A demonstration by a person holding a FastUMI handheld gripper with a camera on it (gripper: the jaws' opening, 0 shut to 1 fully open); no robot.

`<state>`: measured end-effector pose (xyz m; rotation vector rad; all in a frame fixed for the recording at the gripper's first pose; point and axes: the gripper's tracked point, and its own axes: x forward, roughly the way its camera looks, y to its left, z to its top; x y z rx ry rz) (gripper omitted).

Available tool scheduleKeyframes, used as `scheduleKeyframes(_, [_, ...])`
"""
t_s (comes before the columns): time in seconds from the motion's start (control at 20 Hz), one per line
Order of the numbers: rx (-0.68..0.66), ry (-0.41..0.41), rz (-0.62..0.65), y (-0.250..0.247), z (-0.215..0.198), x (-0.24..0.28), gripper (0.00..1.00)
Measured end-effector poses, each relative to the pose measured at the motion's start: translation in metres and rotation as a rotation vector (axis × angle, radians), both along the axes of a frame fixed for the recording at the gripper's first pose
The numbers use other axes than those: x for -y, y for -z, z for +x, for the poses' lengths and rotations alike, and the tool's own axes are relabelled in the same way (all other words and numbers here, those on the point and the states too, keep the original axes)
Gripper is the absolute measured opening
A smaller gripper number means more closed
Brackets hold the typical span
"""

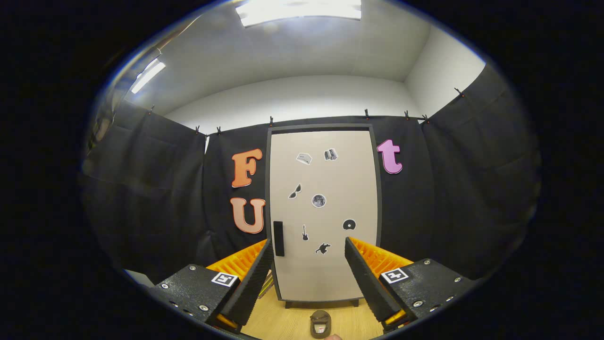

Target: Open the shoe cabinet door, grab the shoes and put them into the shoe cabinet, then close the shoe cabinet door.

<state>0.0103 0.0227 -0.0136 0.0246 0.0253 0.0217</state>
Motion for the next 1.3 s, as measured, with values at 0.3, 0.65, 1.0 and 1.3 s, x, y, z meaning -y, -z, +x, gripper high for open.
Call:
scheduleKeyframes(0.3, [-0.002,0.019,-0.009,0.004,0.005,-0.009,0.95])
scheduleKeyframes(0.65, [-0.014,0.041,0.007,0.013,0.021,-0.034,0.95])
scheduleKeyframes(1.0, [-0.05,0.023,-0.016,0.035,0.064,-0.065,0.95])
scheduleKeyframes(1.3, [-0.041,0.005,0.0,0.064,0.128,-0.072,0.95])
